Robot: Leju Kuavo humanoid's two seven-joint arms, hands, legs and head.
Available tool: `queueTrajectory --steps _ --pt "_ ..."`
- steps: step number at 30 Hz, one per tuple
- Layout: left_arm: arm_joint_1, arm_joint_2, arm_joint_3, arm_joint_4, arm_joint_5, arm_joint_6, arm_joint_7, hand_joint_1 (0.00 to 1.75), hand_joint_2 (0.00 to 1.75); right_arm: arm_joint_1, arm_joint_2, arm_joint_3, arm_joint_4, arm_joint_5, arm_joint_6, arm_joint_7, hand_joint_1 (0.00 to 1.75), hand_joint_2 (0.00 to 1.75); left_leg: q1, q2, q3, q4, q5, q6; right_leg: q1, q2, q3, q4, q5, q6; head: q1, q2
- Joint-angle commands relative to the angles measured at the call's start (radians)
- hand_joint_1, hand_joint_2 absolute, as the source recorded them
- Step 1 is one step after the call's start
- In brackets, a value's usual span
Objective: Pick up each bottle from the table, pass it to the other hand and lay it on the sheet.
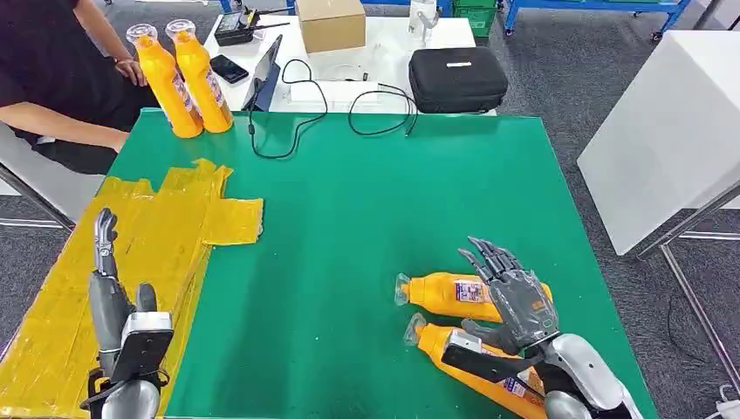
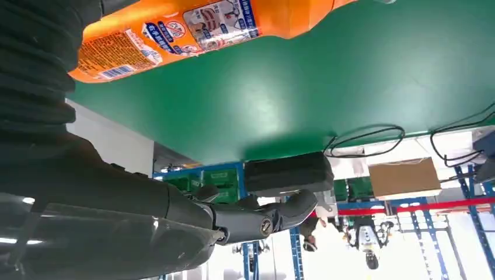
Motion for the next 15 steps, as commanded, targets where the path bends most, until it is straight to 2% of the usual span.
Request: queueTrajectory --steps 1,15 --pt "-0.011 -0.003 0.021 0.02 -0.003 -0.006 0.003 0.0 0.0 -0.011 0.02 -0.002 0.013 -0.001 0.0 0.002 0.0 1.75 0.001 0.002 0.002 0.0 -0.001 -0.002 0.001 0.001 0.003 -0.001 -0.001 -0.001 0.0 0.0" --pt "-0.011 -0.003 0.021 0.02 -0.003 -0.006 0.003 0.0 0.0 -0.011 0.02 -0.002 0.013 -0.001 0.0 0.002 0.0 1.75 0.001 0.002 0.002 0.0 -0.001 -0.002 0.001 0.001 0.002 -0.001 0.0 -0.001 0.0 0.0"
